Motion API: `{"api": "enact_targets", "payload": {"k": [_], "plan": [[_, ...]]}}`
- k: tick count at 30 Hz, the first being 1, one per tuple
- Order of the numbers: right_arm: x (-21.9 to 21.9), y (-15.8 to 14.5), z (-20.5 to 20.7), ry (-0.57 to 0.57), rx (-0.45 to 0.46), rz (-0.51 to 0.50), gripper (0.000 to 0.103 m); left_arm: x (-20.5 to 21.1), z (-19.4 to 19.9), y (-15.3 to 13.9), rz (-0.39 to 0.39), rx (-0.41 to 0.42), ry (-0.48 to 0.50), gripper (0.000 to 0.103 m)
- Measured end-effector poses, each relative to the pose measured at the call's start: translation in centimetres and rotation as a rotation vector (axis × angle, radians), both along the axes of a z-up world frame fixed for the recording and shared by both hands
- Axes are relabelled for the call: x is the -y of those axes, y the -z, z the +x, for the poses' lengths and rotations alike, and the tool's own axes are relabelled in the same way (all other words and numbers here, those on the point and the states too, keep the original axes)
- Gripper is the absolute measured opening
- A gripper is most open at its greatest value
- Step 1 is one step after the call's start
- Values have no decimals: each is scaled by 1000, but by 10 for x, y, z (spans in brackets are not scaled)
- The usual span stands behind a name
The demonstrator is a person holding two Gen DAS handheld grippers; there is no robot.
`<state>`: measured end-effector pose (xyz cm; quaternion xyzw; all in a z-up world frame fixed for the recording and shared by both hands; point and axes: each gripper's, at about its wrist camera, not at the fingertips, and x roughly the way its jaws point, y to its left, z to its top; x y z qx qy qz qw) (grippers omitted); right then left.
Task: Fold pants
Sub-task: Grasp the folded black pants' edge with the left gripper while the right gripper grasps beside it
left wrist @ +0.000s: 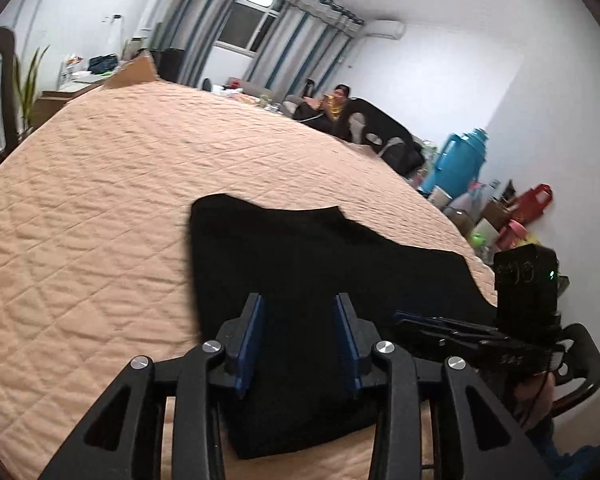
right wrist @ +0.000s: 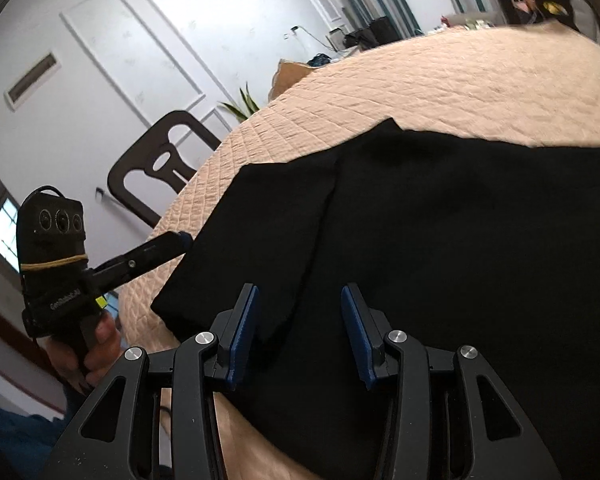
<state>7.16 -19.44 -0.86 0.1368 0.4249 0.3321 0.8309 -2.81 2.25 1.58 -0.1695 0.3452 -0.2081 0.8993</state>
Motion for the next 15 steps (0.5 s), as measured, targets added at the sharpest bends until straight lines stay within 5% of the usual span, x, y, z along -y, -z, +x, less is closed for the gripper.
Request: {"api": "enact_targets", "payload": {"k": [15], "plan": [[-29,2,41,-91,-136,83,47,-13,-3,23,-17,-20,-12,39]]}}
